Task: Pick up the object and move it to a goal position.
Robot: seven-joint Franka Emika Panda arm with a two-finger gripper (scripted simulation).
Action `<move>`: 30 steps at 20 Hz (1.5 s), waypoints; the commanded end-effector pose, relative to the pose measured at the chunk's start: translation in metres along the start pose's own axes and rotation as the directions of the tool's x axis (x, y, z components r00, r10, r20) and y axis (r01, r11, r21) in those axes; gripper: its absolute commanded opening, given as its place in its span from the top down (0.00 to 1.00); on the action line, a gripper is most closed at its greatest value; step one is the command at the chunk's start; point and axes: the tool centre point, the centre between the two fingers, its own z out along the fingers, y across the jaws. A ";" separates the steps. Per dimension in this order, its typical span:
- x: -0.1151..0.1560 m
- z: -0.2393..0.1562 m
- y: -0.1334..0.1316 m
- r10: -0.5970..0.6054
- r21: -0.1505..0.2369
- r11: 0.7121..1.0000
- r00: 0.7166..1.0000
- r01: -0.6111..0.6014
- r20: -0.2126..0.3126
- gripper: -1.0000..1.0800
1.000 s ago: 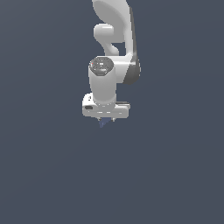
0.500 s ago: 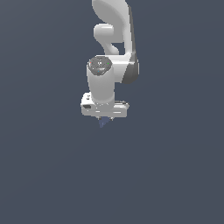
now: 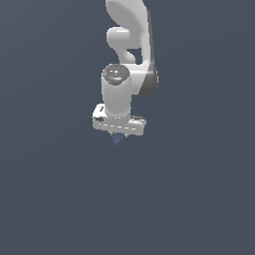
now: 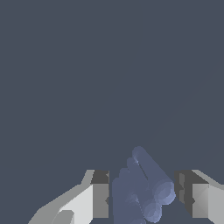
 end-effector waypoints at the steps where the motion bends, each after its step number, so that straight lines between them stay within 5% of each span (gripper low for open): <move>1: -0.001 0.002 0.002 0.035 -0.014 0.999 0.999 -0.035 -0.010 0.38; 15: -0.012 0.012 0.015 0.285 -0.074 0.953 0.952 -0.294 -0.112 0.38; 30: -0.026 0.019 0.022 0.518 -0.046 0.840 0.823 -0.541 -0.232 0.38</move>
